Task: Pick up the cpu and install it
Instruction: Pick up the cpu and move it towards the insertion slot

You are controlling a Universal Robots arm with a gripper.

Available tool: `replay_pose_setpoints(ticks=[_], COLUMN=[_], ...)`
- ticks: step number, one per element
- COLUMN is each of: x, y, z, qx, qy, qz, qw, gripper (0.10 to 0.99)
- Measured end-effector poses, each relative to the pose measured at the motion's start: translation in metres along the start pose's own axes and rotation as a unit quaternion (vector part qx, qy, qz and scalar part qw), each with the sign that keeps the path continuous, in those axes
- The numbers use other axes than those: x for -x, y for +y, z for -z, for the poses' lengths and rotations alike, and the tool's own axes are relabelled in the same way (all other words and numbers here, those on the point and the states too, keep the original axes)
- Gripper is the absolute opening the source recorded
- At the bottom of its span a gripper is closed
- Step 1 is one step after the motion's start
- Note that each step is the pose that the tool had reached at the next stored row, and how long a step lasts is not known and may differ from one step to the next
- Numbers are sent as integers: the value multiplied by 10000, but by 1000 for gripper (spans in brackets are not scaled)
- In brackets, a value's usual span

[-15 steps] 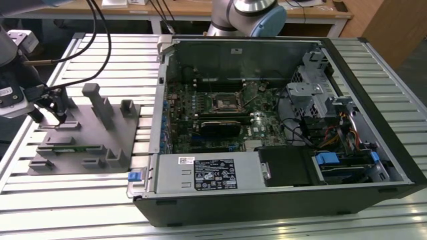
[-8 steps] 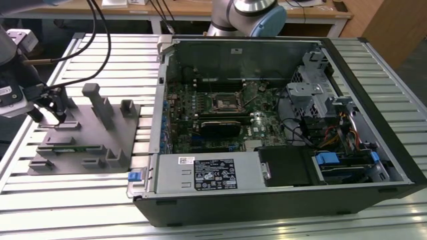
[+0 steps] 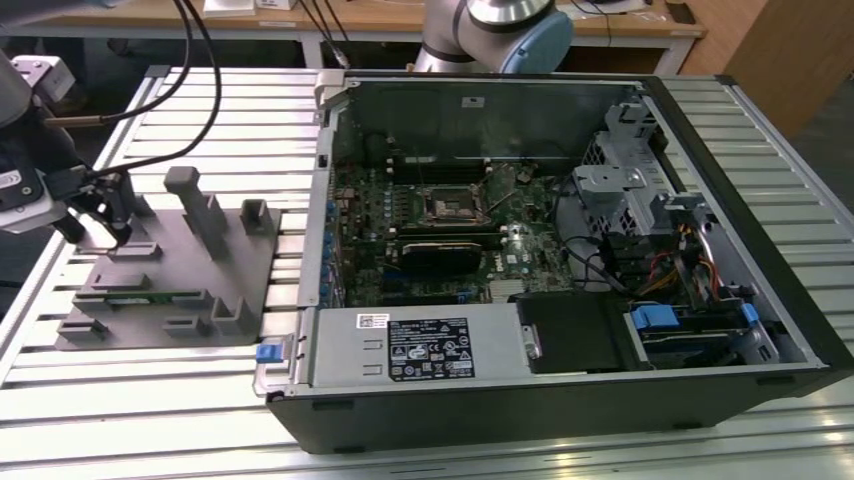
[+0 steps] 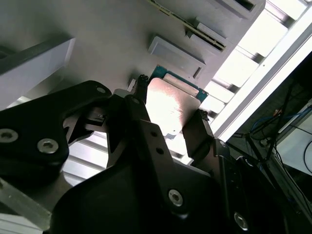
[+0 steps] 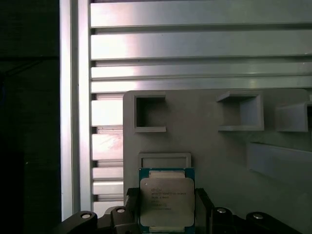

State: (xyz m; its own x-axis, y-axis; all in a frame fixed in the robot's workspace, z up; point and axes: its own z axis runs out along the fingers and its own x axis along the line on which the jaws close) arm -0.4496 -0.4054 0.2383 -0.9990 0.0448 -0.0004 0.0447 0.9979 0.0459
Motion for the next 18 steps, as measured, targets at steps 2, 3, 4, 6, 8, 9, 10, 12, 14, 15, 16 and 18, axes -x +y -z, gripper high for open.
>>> replay_pose_setpoints(ticks=[2,3,4,6,8,9,10,12,14,15,16,18], x=[0,0,0,0,0,0,0,0,0,0,0,0], y=[0,1,1,1,2,2,2,2,3,3,3,4], z=[7,11,16,25,33,38,42,50,59,63,66,75], qx=[0,0,0,0,0,0,0,0,0,0,0,0], qy=[0,0,0,0,0,0,0,0,0,0,0,1], qz=[0,0,0,0,0,0,0,0,0,0,0,0], qw=[10000,10000,10000,10000,10000,10000,10000,10000,10000,10000,10000,10000], gripper=[541,541,541,541,541,541,541,541,541,541,541,541])
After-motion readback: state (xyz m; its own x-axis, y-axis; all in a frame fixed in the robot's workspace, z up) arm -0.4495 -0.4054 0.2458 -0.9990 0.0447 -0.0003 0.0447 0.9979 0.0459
